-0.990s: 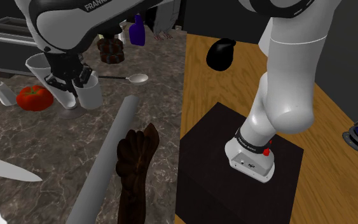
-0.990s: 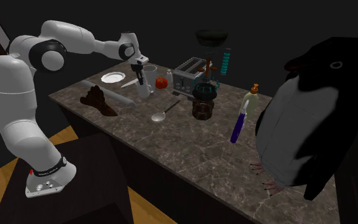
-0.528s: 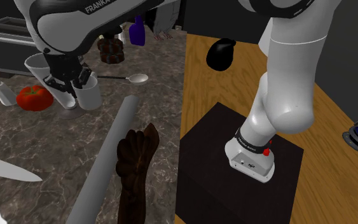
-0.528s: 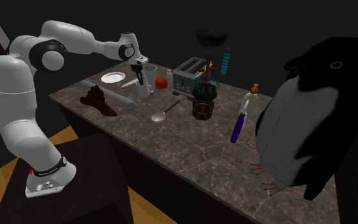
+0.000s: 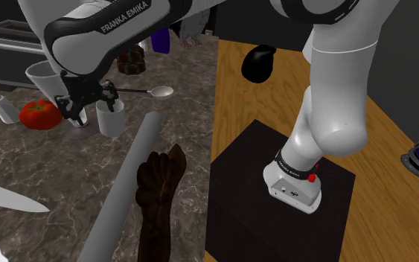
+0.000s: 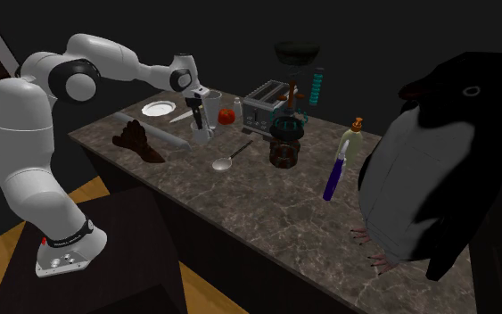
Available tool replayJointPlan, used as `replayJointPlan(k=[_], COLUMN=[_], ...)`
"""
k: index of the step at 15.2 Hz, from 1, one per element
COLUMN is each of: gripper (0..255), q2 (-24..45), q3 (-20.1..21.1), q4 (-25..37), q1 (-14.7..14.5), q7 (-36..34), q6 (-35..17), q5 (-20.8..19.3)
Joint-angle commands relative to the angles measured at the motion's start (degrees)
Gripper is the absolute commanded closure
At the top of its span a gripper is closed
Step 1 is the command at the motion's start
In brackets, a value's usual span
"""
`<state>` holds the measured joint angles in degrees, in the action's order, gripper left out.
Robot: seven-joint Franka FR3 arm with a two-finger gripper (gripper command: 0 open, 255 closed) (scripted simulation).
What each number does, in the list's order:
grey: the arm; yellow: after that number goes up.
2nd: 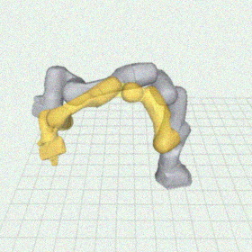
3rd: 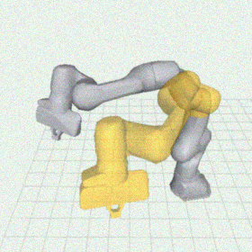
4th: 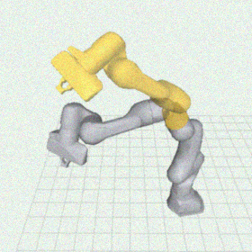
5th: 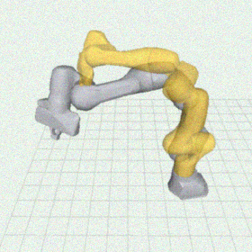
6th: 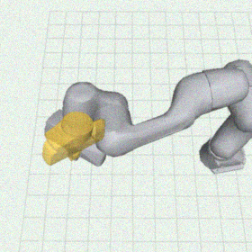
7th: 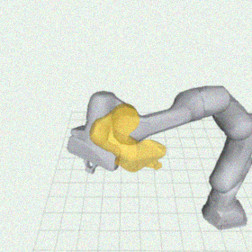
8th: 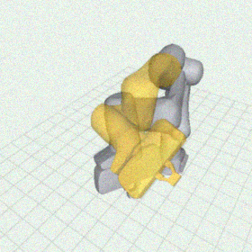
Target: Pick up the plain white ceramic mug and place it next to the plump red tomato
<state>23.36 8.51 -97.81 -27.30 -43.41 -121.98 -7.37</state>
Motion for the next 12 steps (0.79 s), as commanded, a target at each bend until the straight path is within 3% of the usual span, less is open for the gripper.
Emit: replayJointPlan(k=[1,4,12], gripper=[0,0,0], q2=[-0.9,-2.8,-2.8], q3=[0.1,0.3,0.3], q4=[0.9,3.6,3.6], q1=[0.1,0.0,0.0], q7=[0.2,0.6,0.6], q6=[1.8,6.4,6.4], q5=[0.2,0.7,0.7])
